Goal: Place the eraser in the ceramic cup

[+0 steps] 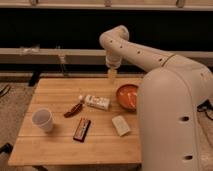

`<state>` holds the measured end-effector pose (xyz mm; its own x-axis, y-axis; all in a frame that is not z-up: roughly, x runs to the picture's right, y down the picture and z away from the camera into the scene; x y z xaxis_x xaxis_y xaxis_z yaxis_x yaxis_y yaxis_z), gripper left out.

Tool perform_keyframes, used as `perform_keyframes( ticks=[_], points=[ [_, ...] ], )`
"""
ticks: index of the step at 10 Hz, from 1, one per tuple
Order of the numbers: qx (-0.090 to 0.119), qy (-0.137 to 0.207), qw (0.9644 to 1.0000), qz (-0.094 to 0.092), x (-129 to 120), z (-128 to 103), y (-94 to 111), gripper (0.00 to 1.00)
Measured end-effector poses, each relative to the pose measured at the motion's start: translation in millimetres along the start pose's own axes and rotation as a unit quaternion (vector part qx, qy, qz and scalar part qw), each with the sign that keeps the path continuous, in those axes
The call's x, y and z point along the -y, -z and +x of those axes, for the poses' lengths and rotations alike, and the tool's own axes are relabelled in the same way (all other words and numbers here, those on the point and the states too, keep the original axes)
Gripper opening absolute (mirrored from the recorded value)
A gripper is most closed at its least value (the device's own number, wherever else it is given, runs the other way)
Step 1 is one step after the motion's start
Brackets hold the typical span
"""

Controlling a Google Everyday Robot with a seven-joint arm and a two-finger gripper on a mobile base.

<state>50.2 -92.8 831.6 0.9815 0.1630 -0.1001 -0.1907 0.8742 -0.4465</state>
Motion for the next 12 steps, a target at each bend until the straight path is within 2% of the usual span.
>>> perform_keyframes(
  ticks=[10,12],
  points=[
    [0.000,0.003,1.0000,0.001,0,0,0,0.80],
    [0.004,0.045,0.9990,0.009,-9,-13,4,0.80]
  ],
)
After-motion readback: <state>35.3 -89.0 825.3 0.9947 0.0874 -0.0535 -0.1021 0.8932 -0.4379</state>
